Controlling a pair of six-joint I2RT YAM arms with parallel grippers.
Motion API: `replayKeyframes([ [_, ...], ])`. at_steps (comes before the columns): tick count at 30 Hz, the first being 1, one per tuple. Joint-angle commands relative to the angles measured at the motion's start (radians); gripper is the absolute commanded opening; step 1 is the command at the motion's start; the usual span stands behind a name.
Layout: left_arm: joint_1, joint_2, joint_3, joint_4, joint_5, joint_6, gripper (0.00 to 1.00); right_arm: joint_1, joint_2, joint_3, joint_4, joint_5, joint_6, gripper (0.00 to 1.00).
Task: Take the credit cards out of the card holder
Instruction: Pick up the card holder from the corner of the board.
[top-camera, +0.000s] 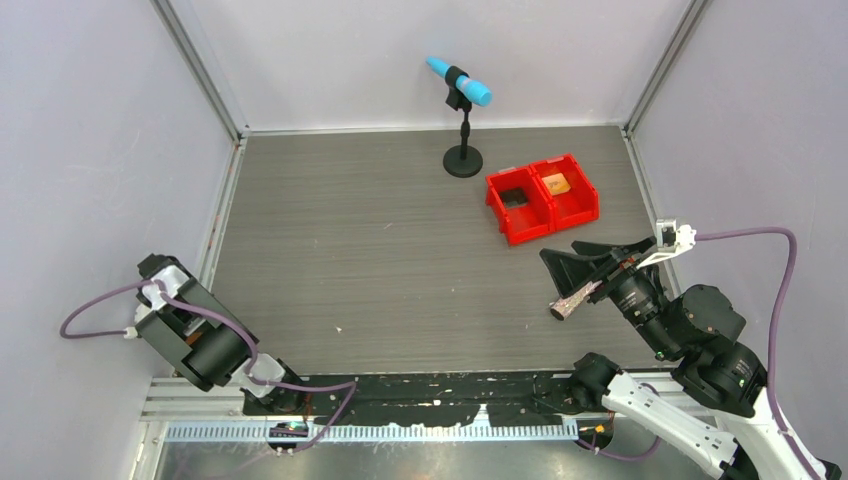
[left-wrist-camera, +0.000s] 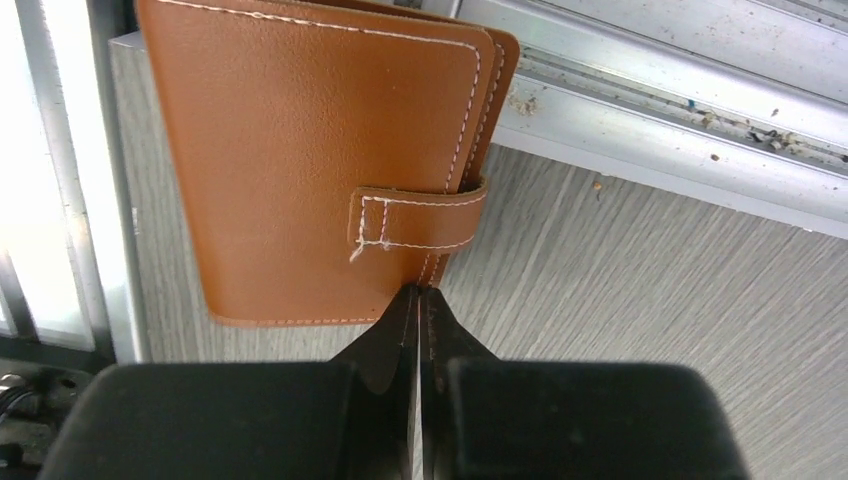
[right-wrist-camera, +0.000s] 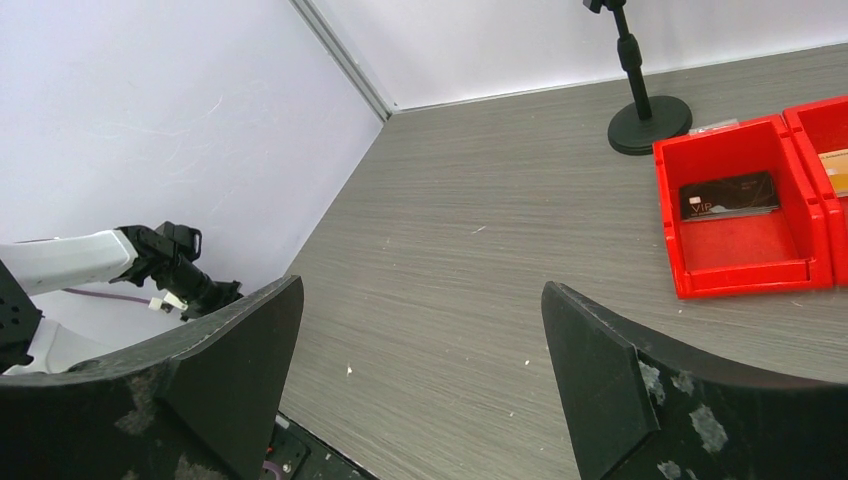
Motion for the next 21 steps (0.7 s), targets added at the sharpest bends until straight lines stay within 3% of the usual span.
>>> replayKeyframes([
  [1, 0.008, 0.016, -0.058, 0.035, 0.06, -0.007, 0.0, 0.003, 0.01, 0.012, 0.021, 0.023, -0.013, 0.98],
  [9, -0.016, -0.053, -0.131, 0.075, 0.098, 0.017, 0.0, 0.003, 0.013, 0.003, 0.023, 0.031, 0.004, 0.98],
  [15, -0.021, -0.11, -0.099, 0.075, 0.1, 0.052, 0.0, 0.003, 0.014, 0.006, 0.027, 0.01, 0.012, 0.98],
  [18, -0.022, -0.136, -0.056, 0.044, 0.064, 0.077, 0.12, 0.003, 0.006, 0.008, 0.024, 0.011, 0.013, 0.98],
  [19, -0.022, -0.142, -0.04, 0.018, 0.034, 0.077, 0.24, 0.003, 0.005, 0.007, 0.024, 0.013, 0.014, 0.98],
  [21, -0.022, -0.154, -0.012, -0.031, -0.013, 0.078, 0.37, 0.003, 0.002, 0.003, 0.022, 0.017, 0.015, 0.98],
])
